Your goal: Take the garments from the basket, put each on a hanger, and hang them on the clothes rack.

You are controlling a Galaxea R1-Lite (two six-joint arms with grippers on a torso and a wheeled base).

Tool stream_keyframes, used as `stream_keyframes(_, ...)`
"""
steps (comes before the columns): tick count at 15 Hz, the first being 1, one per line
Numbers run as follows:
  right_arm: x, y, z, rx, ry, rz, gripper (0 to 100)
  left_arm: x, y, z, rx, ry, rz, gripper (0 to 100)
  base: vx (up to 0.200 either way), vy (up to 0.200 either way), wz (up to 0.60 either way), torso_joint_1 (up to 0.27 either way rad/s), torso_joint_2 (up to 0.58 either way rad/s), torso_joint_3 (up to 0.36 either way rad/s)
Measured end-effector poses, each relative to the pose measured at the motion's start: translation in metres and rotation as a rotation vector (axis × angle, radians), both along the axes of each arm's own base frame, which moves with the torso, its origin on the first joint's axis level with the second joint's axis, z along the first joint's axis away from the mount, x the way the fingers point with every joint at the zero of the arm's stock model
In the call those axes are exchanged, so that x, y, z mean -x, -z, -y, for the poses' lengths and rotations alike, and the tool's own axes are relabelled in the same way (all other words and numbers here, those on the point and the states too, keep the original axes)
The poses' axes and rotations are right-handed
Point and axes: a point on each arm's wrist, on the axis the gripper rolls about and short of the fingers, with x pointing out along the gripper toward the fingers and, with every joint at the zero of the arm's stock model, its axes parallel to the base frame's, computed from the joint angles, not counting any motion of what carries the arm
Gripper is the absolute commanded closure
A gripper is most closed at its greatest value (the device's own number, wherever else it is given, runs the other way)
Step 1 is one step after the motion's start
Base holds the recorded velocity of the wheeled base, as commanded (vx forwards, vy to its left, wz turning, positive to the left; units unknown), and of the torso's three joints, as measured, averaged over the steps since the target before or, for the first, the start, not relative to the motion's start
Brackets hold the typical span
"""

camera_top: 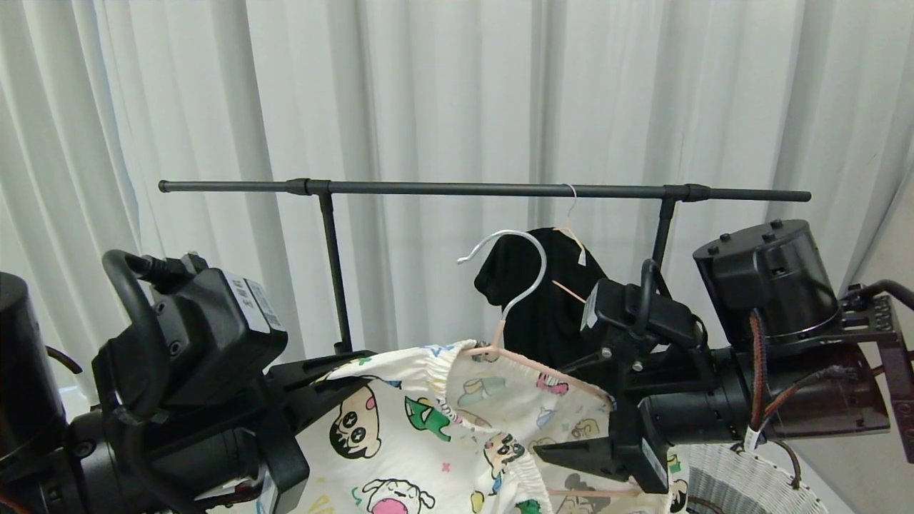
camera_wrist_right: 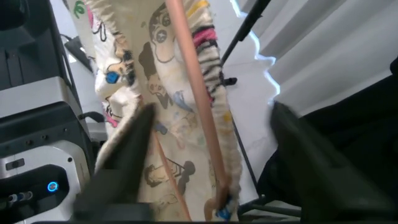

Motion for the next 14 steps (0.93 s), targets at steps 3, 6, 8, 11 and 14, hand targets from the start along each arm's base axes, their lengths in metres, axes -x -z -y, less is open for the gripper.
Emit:
stream_keyframes(3, 0.001, -0.001, -0.001, -0.011, 0.009, -0.018, 100, 0.001, -0.001, 0.002, 0.003, 0.013, 0.002, 100, 0.0, 0.0, 0.0, 0.0, 0.0, 0.0)
stream_keyframes(6, 0.003, -0.003, 0.001, -0.018, 0.011, -0.014, 100, 0.002, -0.002, 0.003, 0.004, 0.017, 0.004, 100, 0.0, 0.0, 0.0, 0.0, 0.0, 0.0)
stream_keyframes(8, 0.004, -0.006, 0.003, -0.025, 0.01, -0.007, 100, 0.001, -0.002, 0.003, 0.001, 0.01, 0.006, 0, 0.0, 0.0, 0.0, 0.0, 0.0, 0.0)
stream_keyframes(11, 0.007, -0.011, 0.006, -0.037, 0.01, 0.009, 100, 0.0, -0.002, 0.004, 0.001, 0.002, 0.005, 0, 0.0, 0.0, 0.0, 0.0, 0.0, 0.0)
stream_keyframes(14, 0.009, -0.018, 0.011, -0.051, -0.002, 0.061, 100, 0.0, -0.003, 0.004, 0.005, 0.002, 0.006, 0, 0.0, 0.0, 0.0, 0.0, 0.0, 0.0)
